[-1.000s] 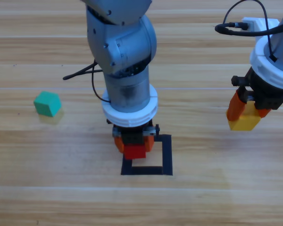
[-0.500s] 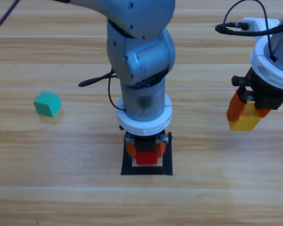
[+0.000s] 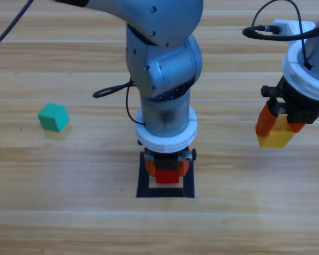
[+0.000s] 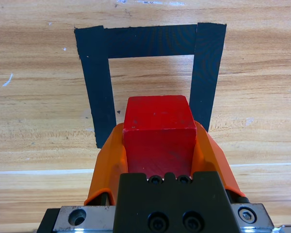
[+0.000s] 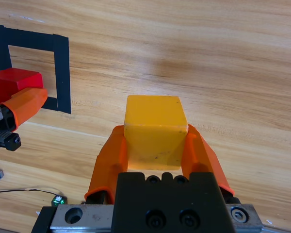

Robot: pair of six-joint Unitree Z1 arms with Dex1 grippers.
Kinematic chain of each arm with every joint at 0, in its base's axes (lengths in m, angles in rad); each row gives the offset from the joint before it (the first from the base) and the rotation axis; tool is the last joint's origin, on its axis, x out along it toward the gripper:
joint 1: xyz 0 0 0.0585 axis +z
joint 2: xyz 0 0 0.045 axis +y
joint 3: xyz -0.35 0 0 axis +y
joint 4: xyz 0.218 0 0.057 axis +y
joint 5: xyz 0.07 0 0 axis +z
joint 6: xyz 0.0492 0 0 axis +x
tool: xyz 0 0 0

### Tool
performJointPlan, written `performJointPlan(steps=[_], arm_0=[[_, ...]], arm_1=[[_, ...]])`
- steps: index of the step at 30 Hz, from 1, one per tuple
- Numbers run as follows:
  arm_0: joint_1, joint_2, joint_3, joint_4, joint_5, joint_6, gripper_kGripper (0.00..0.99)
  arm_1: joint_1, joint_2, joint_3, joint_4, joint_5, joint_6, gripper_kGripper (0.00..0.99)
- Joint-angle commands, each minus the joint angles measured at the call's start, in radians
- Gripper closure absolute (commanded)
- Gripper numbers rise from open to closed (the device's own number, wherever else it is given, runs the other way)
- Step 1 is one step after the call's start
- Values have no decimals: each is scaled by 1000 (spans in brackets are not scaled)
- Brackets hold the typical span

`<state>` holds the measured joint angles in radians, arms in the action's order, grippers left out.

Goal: Stack the blocks in the rectangular block: red at the bottom, yellow in the middle, green on top

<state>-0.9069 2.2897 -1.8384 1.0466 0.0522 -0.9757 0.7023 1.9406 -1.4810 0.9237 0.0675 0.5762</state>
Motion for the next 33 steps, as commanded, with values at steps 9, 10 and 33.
performJointPlan(steps=[9,10,33], arm_0=[[-18,54,-2,7,23,15,915],[-18,60,-7,7,23,17,912],[-24,86,-22,9,32,15,912]], arm_1=[[-3,23,24,-11,-3,4,990],[-3,23,24,-9,-3,4,990],[-3,24,25,-11,-3,2,990]])
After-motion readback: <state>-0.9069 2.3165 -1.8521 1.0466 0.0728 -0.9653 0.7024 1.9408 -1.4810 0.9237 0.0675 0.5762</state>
